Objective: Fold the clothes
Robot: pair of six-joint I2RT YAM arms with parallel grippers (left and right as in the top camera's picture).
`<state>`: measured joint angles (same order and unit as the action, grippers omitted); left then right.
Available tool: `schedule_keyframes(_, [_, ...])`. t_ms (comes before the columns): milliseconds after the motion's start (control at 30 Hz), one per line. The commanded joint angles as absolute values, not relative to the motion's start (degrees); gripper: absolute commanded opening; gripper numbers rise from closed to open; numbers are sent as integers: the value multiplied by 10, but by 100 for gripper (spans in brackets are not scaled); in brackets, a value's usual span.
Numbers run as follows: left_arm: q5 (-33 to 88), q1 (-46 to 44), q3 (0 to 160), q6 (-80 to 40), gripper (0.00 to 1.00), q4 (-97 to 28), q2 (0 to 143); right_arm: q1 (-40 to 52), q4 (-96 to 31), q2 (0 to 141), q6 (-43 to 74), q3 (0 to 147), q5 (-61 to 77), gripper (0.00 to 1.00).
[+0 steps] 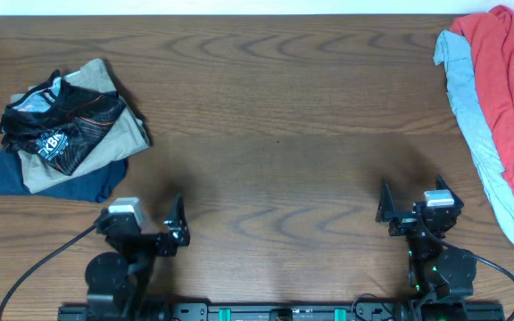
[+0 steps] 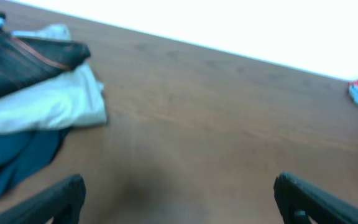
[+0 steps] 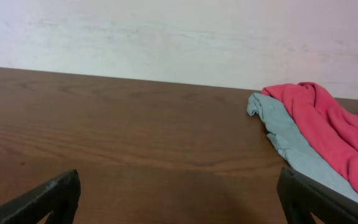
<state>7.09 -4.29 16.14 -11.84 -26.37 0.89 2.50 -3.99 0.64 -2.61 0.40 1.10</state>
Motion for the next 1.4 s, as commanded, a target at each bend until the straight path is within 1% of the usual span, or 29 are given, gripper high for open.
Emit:
schedule_keyframes(0, [64,-46,109,-80,98,-180,1,19,-42,3,-33,3,15,99])
schedule_keyframes(167, [64,-46,23,44,98,14,1,19,-42,3,-33,3,15,99])
schedule_keyframes(200, [63,-46,7,63,98,46,1,19,-42,3,-33,3,15,99])
schedule_keyframes(233, [60,-46,2,69,98,50,1,19,-42,3,-33,3,15,99])
schedule_keyframes(467, [39,-46,2,55,98,-38,1,19,-42,3,-33,3,15,99])
schedule_keyframes(1367, [38,-46,2,43,98,-38,2,19,-42,3,-33,3,15,99])
